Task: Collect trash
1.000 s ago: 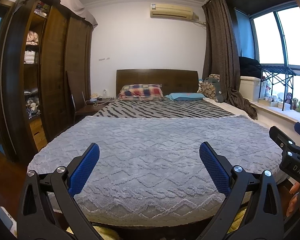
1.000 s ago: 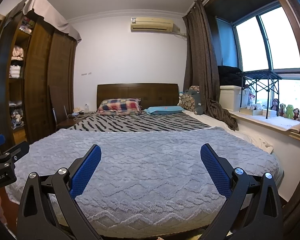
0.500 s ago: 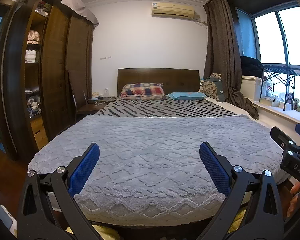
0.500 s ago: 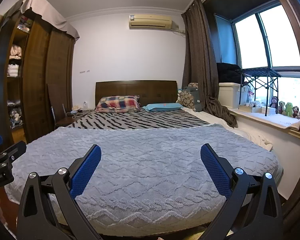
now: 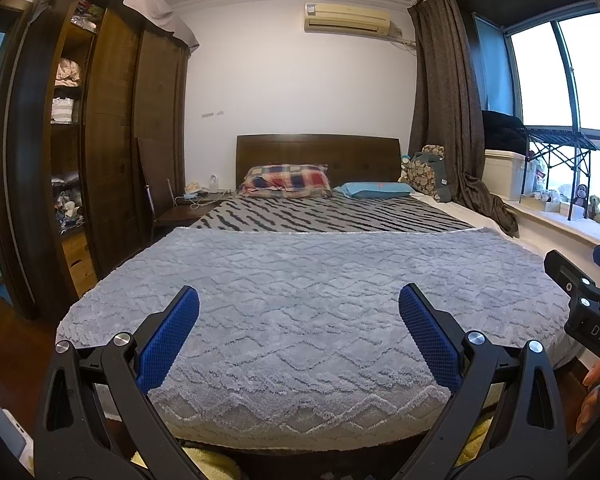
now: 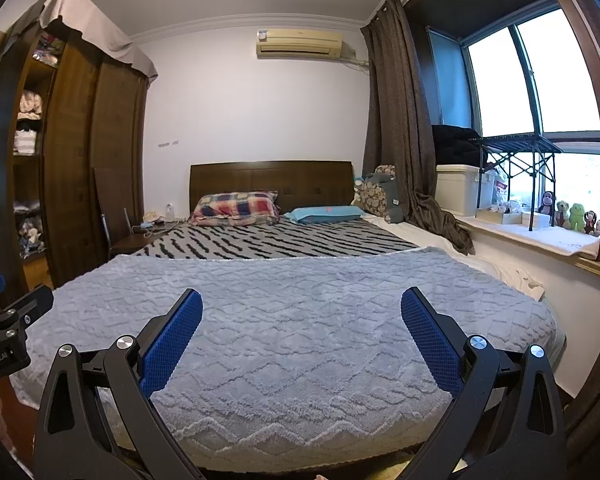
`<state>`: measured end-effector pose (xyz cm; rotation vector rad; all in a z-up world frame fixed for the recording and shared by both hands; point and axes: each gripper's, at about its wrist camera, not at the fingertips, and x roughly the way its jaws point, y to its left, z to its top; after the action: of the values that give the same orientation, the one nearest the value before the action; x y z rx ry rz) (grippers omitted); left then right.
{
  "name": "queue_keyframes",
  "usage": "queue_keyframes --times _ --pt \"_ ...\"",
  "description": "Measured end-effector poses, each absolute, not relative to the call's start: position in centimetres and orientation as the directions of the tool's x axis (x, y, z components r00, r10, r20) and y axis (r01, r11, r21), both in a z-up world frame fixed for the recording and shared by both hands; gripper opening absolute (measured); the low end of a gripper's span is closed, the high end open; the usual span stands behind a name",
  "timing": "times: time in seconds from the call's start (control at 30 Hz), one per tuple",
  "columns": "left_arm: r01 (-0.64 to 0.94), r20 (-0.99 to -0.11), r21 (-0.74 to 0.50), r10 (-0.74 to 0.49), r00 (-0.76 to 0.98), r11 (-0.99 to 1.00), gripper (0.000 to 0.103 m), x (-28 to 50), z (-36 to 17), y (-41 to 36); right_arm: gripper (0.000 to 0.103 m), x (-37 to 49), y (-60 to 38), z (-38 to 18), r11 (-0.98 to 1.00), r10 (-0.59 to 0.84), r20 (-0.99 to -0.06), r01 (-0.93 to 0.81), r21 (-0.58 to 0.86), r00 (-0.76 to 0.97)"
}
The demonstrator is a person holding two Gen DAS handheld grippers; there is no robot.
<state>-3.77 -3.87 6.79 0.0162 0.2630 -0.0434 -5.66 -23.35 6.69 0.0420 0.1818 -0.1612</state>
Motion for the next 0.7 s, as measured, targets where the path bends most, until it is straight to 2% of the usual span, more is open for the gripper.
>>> queue_keyframes --times 0.7 --pt "0.045 -0.271 0.010 -0.040 0.962 0.999 0.095 -3.46 6.23 -4.10 0.100 -5.54 -22.85 6.77 0.987 -0.154 -0.185 0.160 0.019 0.971"
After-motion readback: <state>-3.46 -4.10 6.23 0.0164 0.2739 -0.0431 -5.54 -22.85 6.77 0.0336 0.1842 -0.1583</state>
